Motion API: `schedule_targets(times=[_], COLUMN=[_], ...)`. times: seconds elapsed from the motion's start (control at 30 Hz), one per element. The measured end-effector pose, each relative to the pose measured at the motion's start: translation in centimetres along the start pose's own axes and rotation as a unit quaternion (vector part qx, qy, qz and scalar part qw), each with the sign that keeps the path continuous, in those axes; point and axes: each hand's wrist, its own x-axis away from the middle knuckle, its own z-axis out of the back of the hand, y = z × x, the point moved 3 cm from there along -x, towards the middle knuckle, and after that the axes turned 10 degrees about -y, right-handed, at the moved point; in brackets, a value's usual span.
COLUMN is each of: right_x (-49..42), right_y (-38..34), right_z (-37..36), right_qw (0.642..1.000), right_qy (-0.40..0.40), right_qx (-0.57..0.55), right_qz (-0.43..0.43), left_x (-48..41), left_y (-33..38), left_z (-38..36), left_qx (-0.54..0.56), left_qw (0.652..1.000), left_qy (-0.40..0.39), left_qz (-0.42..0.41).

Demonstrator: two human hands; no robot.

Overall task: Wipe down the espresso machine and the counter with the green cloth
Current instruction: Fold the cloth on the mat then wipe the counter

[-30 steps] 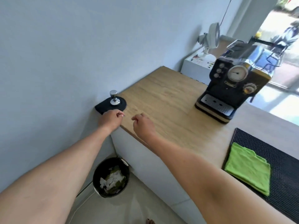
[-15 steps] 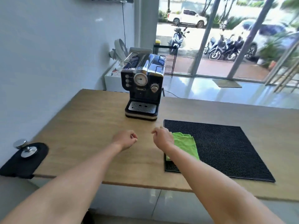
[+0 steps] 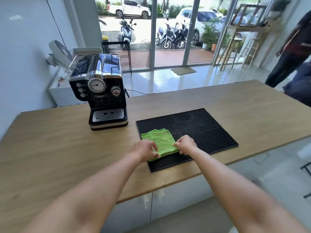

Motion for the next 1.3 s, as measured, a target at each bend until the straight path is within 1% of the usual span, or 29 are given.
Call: schedule_targets(times=[0.1, 0.2, 0.4, 0.47, 0.57, 0.63, 0.73, 0.87, 0.93, 1.0, 1.03, 1.1, 1.17, 1.23, 1.3], right_x=[-0.1, -0.5, -1.9, -2.2, -2.7, -2.9, -2.5, -2.4, -2.4, -2.4, -2.4, -2.6, -2.8, -3.0, -3.3], right_y=[0.8, 0.9, -0.4, -1.3, -2.3, -2.8, -3.5, -3.5, -3.4, -3.2, -3.1, -2.8, -2.6, -2.2, -2.0], right_z=[-0.5, -0.7, -0.3, 0.0, 0.1, 0.0, 0.0, 0.0, 0.2, 0.5, 0.6, 0.7, 0.6, 0.6, 0.7], right_qw=[0.999, 0.998, 0.998, 0.998, 0.993, 0.986, 0.973, 0.960, 0.956, 0.956, 0.957, 0.959, 0.963, 0.967, 0.973], right_qy=[-0.003, 0.007, 0.005, 0.012, 0.010, -0.015, -0.073, -0.171, -0.195, -0.201, -0.200, -0.197, -0.191, -0.172, -0.138], right_qx=[-0.038, -0.048, -0.045, -0.057, -0.099, -0.132, -0.167, -0.169, -0.161, -0.151, -0.145, -0.136, -0.123, -0.119, -0.119], right_qz=[-0.028, -0.037, -0.032, -0.009, 0.056, 0.100, 0.144, 0.144, 0.149, 0.153, 0.153, 0.150, 0.144, 0.143, 0.141], left_x=[-0.7, -1.1, -2.4, -3.1, -4.7, -5.7, -6.7, -7.8, -8.1, -8.2, -8.2, -8.3, -8.6, -9.1, -9.3], left_y=[0.3, 0.1, -0.5, -0.6, -0.8, -0.9, -0.4, 0.5, 0.9, 1.4, 1.5, 1.3, 0.7, 0.4, 0.0], left_z=[-0.8, -1.1, -0.3, 0.3, 1.4, 2.1, 3.1, 3.5, 3.4, 3.3, 3.2, 3.4, 3.6, 3.8, 4.3], left_qx=[-0.031, -0.045, 0.006, 0.038, 0.091, 0.099, 0.050, 0.009, -0.028, -0.080, -0.107, -0.135, -0.131, -0.111, -0.080], left_qw=[0.999, 0.999, 0.999, 0.999, 0.995, 0.995, 0.998, 0.997, 0.994, 0.989, 0.987, 0.987, 0.989, 0.991, 0.995], left_qy=[-0.018, -0.017, -0.050, -0.027, 0.018, 0.011, -0.038, -0.079, -0.100, -0.116, -0.110, -0.073, -0.042, -0.033, -0.029], left_qz=[-0.005, -0.009, 0.004, 0.013, 0.030, 0.032, 0.020, -0.019, -0.041, -0.051, -0.053, -0.056, -0.061, -0.065, -0.044])
